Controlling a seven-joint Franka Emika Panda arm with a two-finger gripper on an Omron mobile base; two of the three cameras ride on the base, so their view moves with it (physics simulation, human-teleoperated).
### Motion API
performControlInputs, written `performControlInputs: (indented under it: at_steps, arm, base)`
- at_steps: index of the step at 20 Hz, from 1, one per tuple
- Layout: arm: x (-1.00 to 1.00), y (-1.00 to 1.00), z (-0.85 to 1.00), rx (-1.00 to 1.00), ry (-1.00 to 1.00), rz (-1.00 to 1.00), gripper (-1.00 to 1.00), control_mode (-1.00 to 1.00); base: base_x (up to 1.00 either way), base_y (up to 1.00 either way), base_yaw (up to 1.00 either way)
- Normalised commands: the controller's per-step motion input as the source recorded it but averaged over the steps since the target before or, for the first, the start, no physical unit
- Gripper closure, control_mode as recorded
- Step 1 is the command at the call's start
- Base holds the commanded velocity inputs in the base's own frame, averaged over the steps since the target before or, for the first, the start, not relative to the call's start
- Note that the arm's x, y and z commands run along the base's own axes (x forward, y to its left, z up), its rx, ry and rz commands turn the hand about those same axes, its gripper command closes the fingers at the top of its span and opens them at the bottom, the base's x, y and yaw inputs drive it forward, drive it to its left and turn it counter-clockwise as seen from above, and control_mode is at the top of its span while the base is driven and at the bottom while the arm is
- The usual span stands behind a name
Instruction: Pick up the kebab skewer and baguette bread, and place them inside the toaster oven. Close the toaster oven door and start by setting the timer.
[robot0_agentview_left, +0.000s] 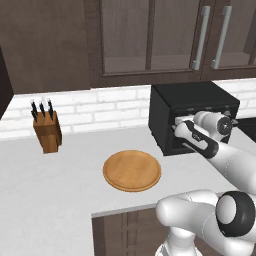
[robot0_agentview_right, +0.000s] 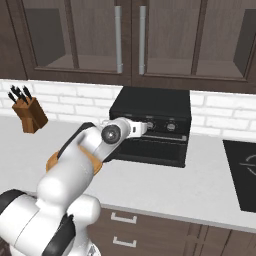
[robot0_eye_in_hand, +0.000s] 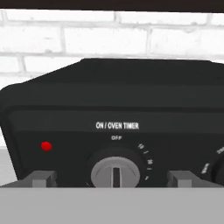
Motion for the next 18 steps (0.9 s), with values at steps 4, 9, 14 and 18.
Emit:
performControlInputs:
  at_steps: [4,9,14,18]
  arm:
    - [0.11,0.0,0.0,0.02,0.03,0.0,-1.0,-1.0]
    - [0.01,0.0,0.0,0.0,0.0,0.0,-1.0,-1.0]
    - [0.0,0.0,0.0,0.0,0.0,0.0,-1.0,-1.0]
    - [0.0,0.0,0.0,0.0,0.0,0.0,-1.0,-1.0]
  base:
    - [0.0,0.0,0.0]
    - [0.0,0.0,0.0]
    - [0.0,0.0,0.0]
    - [0.0,0.0,0.0]
